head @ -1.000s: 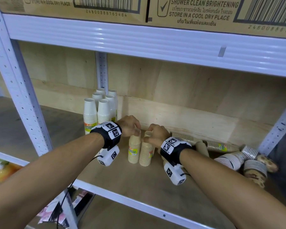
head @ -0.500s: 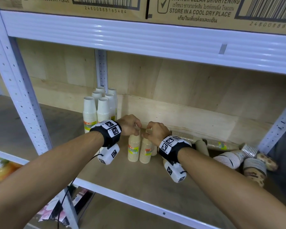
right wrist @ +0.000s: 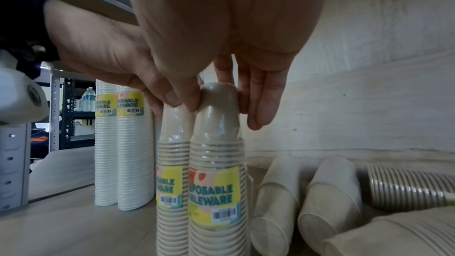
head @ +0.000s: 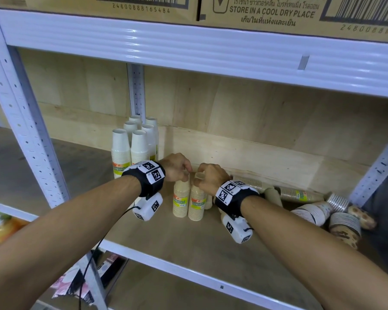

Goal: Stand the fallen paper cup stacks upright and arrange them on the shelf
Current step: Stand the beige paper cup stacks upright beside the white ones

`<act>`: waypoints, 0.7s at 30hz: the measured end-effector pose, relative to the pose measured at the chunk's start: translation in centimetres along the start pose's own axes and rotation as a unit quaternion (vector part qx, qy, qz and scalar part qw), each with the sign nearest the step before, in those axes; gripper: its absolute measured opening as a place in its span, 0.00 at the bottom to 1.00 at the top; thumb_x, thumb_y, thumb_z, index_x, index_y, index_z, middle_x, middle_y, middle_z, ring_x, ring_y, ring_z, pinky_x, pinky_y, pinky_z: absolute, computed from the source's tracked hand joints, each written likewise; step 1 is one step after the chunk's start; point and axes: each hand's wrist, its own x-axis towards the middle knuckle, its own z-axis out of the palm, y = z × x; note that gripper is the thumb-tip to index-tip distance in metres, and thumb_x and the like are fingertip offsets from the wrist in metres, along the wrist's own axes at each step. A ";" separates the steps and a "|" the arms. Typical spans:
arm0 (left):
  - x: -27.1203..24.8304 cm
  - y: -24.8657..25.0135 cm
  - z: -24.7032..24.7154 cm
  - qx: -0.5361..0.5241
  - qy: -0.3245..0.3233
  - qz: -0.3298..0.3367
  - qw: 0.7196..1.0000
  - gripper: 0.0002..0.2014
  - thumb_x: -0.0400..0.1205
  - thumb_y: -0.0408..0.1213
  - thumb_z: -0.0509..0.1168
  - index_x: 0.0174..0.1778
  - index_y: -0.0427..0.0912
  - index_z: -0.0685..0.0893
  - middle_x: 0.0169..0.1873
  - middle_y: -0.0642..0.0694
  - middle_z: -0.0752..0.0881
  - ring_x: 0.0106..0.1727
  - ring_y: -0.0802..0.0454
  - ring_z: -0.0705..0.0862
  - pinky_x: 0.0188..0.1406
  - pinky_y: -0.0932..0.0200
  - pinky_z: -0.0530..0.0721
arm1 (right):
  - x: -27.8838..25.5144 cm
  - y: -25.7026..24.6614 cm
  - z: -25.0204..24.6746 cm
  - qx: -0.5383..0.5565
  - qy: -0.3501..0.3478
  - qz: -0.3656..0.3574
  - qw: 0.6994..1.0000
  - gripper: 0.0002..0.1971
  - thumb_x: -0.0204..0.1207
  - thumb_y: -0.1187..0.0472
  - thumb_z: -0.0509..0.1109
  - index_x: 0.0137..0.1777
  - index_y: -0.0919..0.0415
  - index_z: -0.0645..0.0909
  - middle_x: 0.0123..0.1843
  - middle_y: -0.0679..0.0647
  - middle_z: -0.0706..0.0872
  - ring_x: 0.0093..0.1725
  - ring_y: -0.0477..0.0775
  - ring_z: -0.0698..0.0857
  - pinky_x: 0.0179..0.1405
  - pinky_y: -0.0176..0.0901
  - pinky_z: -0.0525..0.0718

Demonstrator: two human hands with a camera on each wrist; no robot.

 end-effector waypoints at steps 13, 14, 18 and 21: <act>0.7 0.5 -0.7 0.026 -0.040 -0.019 0.999 0.17 0.73 0.34 0.75 0.59 0.46 0.88 0.54 0.46 0.88 0.54 0.48 0.87 0.46 0.57 0.89 | 1.4 -0.1 0.0 -0.004 -0.059 -0.016 0.998 0.13 0.71 0.55 0.72 0.55 0.56 0.85 0.48 0.54 0.87 0.50 0.58 0.87 0.44 0.45 0.85; 0.8 0.6 -0.9 0.031 -0.044 -0.021 0.998 0.17 0.73 0.33 0.75 0.59 0.46 0.88 0.54 0.46 0.87 0.53 0.48 0.87 0.41 0.58 0.88 | 1.6 -0.1 0.0 -0.001 -0.060 -0.017 0.998 0.12 0.71 0.55 0.72 0.53 0.56 0.86 0.46 0.54 0.87 0.49 0.58 0.87 0.45 0.46 0.86; 1.2 0.9 -1.8 0.043 -0.046 -0.036 0.997 0.17 0.75 0.32 0.74 0.60 0.42 0.88 0.54 0.44 0.87 0.50 0.48 0.87 0.31 0.63 0.84 | 2.5 -0.3 -0.2 0.017 -0.047 -0.013 0.999 0.14 0.71 0.52 0.73 0.53 0.58 0.87 0.45 0.53 0.86 0.49 0.56 0.86 0.47 0.46 0.86; 1.6 0.9 -2.6 0.064 -0.023 -0.050 0.996 0.17 0.75 0.31 0.74 0.61 0.40 0.87 0.54 0.43 0.87 0.44 0.49 0.87 0.32 0.62 0.85 | 3.4 -0.5 -0.1 0.025 -0.036 -0.018 0.999 0.13 0.72 0.50 0.73 0.50 0.58 0.85 0.47 0.54 0.87 0.50 0.57 0.86 0.49 0.48 0.86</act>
